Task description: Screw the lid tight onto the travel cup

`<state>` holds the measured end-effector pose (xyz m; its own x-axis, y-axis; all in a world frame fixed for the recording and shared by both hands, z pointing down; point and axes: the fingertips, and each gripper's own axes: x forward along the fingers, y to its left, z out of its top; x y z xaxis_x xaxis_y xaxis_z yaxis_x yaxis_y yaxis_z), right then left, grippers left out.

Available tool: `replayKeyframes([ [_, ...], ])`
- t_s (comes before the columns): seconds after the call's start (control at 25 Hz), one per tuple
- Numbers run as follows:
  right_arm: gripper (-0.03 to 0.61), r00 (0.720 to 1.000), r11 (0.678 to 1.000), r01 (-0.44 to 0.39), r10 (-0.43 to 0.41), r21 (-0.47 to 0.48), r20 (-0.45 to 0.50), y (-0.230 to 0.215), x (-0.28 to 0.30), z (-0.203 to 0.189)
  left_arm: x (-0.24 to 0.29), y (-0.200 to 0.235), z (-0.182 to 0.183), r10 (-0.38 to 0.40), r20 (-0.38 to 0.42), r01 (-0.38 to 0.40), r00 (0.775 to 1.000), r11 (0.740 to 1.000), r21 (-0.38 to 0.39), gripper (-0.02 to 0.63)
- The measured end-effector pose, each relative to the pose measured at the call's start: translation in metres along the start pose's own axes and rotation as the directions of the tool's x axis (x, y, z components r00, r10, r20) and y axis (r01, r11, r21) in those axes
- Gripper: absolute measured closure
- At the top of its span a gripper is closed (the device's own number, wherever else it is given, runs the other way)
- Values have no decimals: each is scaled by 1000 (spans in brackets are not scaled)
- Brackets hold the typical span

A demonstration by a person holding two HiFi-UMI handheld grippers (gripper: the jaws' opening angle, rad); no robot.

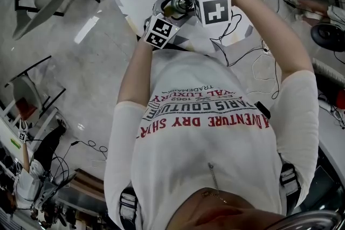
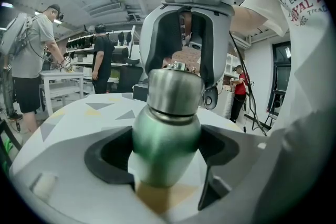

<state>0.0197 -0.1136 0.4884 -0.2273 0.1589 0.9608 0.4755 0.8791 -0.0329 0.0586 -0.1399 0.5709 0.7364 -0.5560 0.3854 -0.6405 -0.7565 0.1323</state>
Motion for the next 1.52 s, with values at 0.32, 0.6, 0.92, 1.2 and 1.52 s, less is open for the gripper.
replayKeyframes([
  [0.32,346,996,943,76,-83,324,10,-7,3,-2,-2,-1,4,-8,-11,8,1000,1000,5,232],
  [0.6,345,971,752,136,-229,644,62,-13,3,-4,-2,2,2,-7,-9,7,1000,1000,0,230],
  [0.92,309,975,848,139,-207,511,79,-9,1,-8,-1,2,2,-6,-10,6,1000,1000,-7,230],
  [1.2,305,994,974,92,-101,207,37,-1,-8,-13,-2,0,5,-4,-9,3,1000,1000,-8,230],
  [1.52,305,996,998,52,-53,-20,-70,-3,4,-9,-2,0,4,2,-7,-2,1000,1000,-9,229],
])
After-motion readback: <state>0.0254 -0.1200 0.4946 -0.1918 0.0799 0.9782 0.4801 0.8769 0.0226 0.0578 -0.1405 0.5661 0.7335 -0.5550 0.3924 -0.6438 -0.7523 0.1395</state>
